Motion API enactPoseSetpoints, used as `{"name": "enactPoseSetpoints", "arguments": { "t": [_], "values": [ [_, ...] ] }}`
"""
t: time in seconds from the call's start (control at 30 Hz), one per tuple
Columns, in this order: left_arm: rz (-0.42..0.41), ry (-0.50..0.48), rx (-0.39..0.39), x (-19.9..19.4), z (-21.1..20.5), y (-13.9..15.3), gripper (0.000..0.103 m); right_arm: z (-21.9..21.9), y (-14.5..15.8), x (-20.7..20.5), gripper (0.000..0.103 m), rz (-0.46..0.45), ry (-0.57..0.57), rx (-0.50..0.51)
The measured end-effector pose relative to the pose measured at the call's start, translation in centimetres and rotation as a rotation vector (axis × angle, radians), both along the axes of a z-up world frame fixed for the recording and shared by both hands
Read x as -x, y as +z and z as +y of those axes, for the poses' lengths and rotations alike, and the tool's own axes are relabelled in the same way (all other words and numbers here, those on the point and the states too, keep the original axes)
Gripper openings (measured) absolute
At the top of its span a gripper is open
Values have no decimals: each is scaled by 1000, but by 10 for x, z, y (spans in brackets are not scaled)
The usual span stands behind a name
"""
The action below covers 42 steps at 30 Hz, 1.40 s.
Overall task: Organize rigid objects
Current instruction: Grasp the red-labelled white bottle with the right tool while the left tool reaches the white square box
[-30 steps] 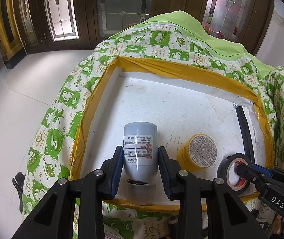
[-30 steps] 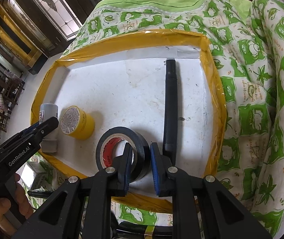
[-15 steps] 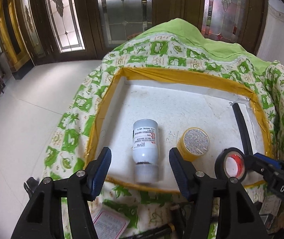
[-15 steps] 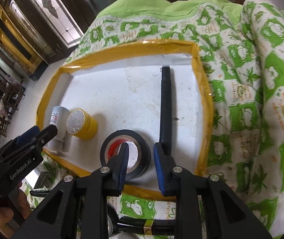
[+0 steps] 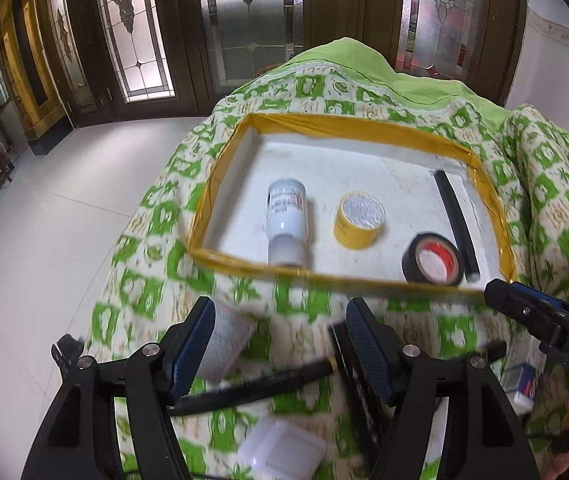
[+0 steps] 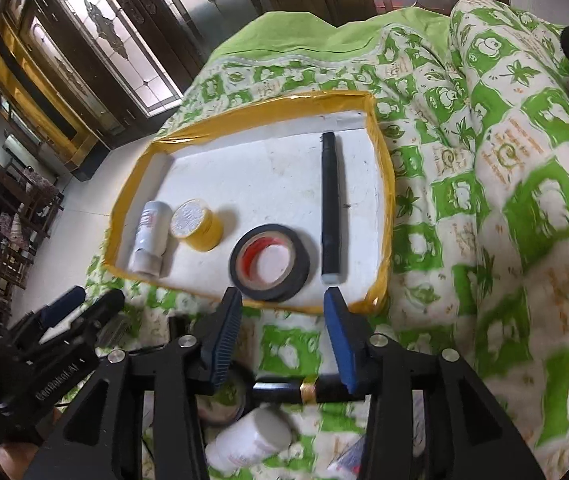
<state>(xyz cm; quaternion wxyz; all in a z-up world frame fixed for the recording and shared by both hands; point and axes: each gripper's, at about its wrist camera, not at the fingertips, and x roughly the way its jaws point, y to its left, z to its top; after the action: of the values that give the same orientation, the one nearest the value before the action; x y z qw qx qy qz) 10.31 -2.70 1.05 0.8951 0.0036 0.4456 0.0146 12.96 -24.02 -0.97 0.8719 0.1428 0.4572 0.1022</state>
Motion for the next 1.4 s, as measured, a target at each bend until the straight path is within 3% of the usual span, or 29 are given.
{"name": "enactPoseSetpoints", "arguments": {
  "t": [0.3, 0.4, 0.43, 0.53, 0.73, 0.93, 1.27, 1.4],
  "values": [
    [-7, 32, 49, 42, 7, -3, 72, 4, 0, 37, 42, 2, 27, -14],
    [0, 73, 109, 65, 22, -16, 76, 6, -3, 50, 43, 17, 42, -11],
    [22, 100, 162, 69, 31, -19, 76, 7, -4, 54, 43, 23, 47, -13],
    [-18, 133, 235, 76, 44, -12, 76, 7, -8, 64, 43, 43, 56, -22],
    [11, 92, 197, 77, 31, -17, 76, 5, -14, 75, 43, 76, 59, -45],
    [91, 87, 159, 68, 26, -30, 76, 5, -26, 75, 43, 128, 62, -63],
    [188, 47, 87, 58, 10, -50, 76, 11, -49, 60, 42, 220, 45, -174],
    [196, 23, 82, 56, 5, -53, 57, 16, -54, 53, 42, 225, 40, -155]
  ]
}}
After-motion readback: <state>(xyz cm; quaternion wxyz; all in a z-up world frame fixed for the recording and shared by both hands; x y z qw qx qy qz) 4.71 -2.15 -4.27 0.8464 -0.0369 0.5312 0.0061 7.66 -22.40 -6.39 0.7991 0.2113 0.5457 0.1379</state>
